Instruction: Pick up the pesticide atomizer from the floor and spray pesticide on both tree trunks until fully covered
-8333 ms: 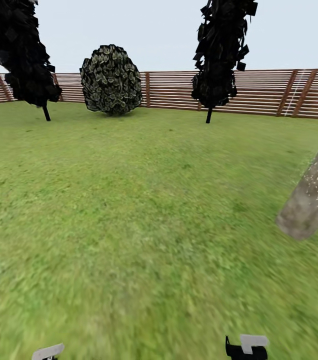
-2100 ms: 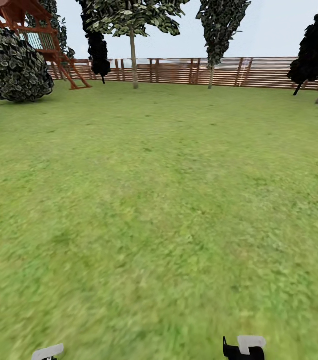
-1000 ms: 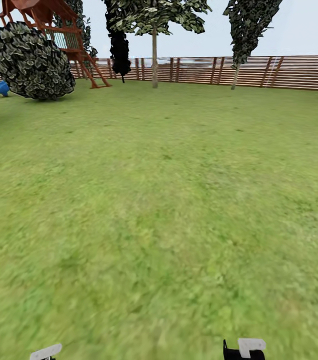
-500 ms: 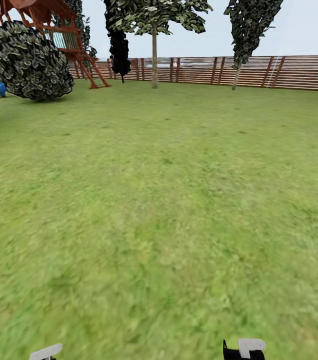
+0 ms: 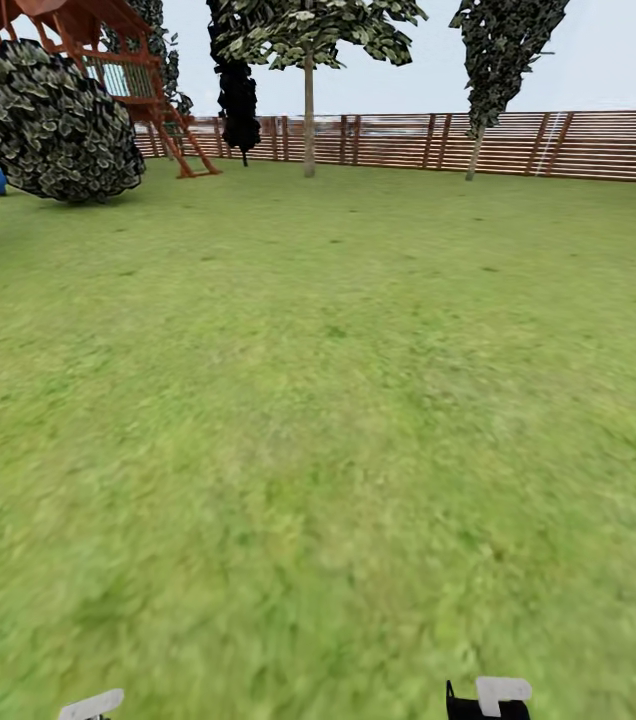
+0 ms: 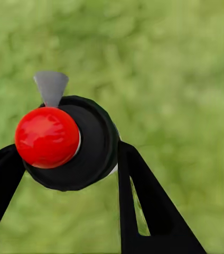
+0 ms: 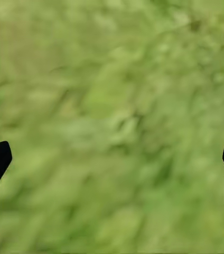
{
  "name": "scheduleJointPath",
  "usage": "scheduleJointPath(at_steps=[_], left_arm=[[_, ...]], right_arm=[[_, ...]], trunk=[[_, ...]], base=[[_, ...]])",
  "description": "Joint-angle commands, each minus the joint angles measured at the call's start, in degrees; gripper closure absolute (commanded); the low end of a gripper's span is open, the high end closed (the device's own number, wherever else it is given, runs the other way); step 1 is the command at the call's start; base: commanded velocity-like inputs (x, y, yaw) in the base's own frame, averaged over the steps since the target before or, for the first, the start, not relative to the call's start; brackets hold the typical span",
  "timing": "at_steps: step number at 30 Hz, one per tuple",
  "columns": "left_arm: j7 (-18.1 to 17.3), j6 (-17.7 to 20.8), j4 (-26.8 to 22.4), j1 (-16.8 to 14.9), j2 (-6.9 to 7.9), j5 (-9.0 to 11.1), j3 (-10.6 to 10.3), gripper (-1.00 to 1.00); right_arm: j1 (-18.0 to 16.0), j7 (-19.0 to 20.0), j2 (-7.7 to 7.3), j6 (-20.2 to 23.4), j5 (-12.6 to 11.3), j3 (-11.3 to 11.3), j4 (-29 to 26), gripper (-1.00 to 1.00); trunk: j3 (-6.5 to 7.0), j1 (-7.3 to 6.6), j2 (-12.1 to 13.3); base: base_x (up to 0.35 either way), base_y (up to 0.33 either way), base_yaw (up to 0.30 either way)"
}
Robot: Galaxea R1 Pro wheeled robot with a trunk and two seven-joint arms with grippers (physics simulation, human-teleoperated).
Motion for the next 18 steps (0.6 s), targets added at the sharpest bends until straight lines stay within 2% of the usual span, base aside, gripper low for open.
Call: scheduleJointPath(at_steps=[1,18], left_arm=[[0.0,0.0,0.0,0.0,0.00,0.0,0.0,1.00],[0.0,0.0,0.0,0.0,0.00,0.0,0.0,1.00]], right_arm=[[0.0,0.0,0.00,0.0,-0.1,0.0,0.0,-1.00],[0.0,0.0,0.00,0.0,-0.1,0.0,0.0,-1.00]], trunk=[[0.00,0.00,0.0],[0.00,0.00,0.0]], base=[[0.336,0.000,0.000],[0.336,0.000,0.000]])
